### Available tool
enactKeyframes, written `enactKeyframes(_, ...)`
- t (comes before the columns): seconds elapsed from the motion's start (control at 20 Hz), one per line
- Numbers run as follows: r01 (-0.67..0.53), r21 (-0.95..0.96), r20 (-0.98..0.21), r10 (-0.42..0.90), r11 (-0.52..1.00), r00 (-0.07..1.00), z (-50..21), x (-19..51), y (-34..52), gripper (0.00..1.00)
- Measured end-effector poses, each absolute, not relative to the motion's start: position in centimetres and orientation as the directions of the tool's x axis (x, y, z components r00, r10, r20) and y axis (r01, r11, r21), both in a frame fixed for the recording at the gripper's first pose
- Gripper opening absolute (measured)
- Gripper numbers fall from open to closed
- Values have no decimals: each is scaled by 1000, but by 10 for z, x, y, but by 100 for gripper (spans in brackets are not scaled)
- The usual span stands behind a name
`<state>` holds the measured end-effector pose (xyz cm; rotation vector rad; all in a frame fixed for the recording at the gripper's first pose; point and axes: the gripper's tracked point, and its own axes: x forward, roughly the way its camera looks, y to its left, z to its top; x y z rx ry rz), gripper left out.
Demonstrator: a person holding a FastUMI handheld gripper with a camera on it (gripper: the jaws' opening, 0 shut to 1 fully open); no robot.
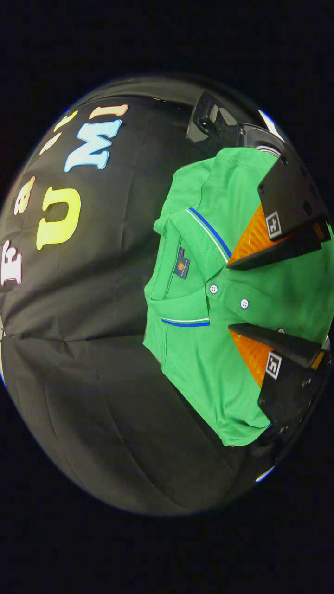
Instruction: Put the clothes into the washing machine and then close the washing machine lid.
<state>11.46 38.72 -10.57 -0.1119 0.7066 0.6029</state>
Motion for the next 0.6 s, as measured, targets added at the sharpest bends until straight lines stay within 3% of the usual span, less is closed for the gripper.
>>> enactKeyframes(0.2,-557,101,-635,484,824,602,-106,116,385,35)
enactKeyframes(0.25,-577,95,-631,497,811,596,-105,114,387,35)
enactKeyframes(0.35,-556,113,-628,492,824,603,-103,116,384,3)
enactKeyframes(0.6,-566,191,-579,557,802,595,-90,119,387,1)
